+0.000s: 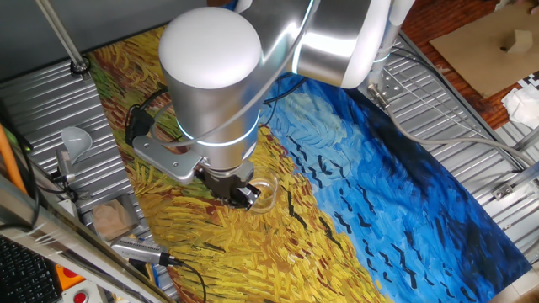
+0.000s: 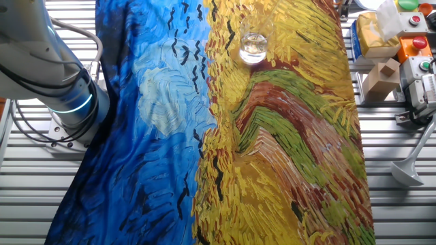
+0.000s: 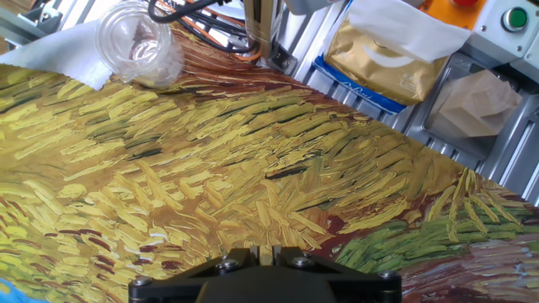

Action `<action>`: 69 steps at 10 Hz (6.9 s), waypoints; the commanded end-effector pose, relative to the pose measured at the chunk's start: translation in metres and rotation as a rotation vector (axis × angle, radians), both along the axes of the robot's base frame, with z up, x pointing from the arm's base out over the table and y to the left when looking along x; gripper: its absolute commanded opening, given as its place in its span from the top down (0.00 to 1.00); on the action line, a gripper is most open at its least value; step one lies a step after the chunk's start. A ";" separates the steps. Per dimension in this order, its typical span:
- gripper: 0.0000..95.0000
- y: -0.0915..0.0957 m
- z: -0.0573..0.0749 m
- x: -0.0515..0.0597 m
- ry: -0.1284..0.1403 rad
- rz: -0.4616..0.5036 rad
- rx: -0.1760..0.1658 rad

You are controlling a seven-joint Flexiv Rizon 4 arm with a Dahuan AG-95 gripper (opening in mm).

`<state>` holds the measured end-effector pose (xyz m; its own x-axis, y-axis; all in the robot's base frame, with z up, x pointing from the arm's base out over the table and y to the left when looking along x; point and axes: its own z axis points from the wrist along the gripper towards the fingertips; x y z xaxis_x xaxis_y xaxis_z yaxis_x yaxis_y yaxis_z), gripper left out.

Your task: Stir the beaker with a glass rod

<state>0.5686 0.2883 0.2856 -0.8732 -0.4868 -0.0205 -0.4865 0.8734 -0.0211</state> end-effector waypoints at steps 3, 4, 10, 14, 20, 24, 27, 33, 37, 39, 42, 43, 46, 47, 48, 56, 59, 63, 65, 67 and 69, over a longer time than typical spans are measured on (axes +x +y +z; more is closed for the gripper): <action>1.00 -0.001 -0.002 0.001 -0.004 0.004 -0.002; 1.00 -0.002 -0.003 0.002 -0.005 0.006 -0.001; 1.00 -0.007 -0.002 0.002 -0.003 0.016 -0.002; 1.00 -0.013 0.002 0.001 -0.003 0.025 -0.002; 1.00 -0.016 0.003 0.000 -0.003 0.018 0.006; 1.00 -0.016 0.004 -0.002 -0.002 0.007 0.018; 1.00 -0.015 0.005 -0.002 -0.002 0.001 0.027; 1.00 -0.013 0.005 -0.001 -0.008 -0.014 0.046; 1.00 -0.012 0.007 0.001 -0.010 -0.005 0.045; 1.00 -0.012 0.007 0.001 -0.011 -0.001 0.042; 1.00 -0.013 0.007 0.001 -0.011 0.007 0.031; 1.00 -0.013 0.007 0.001 -0.007 0.005 0.025; 1.00 -0.013 0.008 -0.001 -0.004 -0.022 0.035; 1.00 -0.012 0.008 -0.001 -0.004 -0.030 0.039; 1.00 -0.012 0.008 -0.002 -0.006 -0.034 0.044; 1.00 -0.009 0.012 0.004 -0.041 0.008 0.015; 1.00 -0.010 0.011 0.002 -0.022 0.015 -0.008; 1.00 -0.012 0.011 -0.001 -0.028 -0.027 0.027; 1.00 -0.012 0.011 -0.001 -0.041 -0.034 0.036; 1.00 -0.011 0.011 -0.001 -0.060 -0.027 0.036; 1.00 -0.012 0.011 0.000 -0.074 0.002 0.012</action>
<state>0.5672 0.2756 0.2967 -0.8704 -0.4834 -0.0935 -0.4817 0.8754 -0.0414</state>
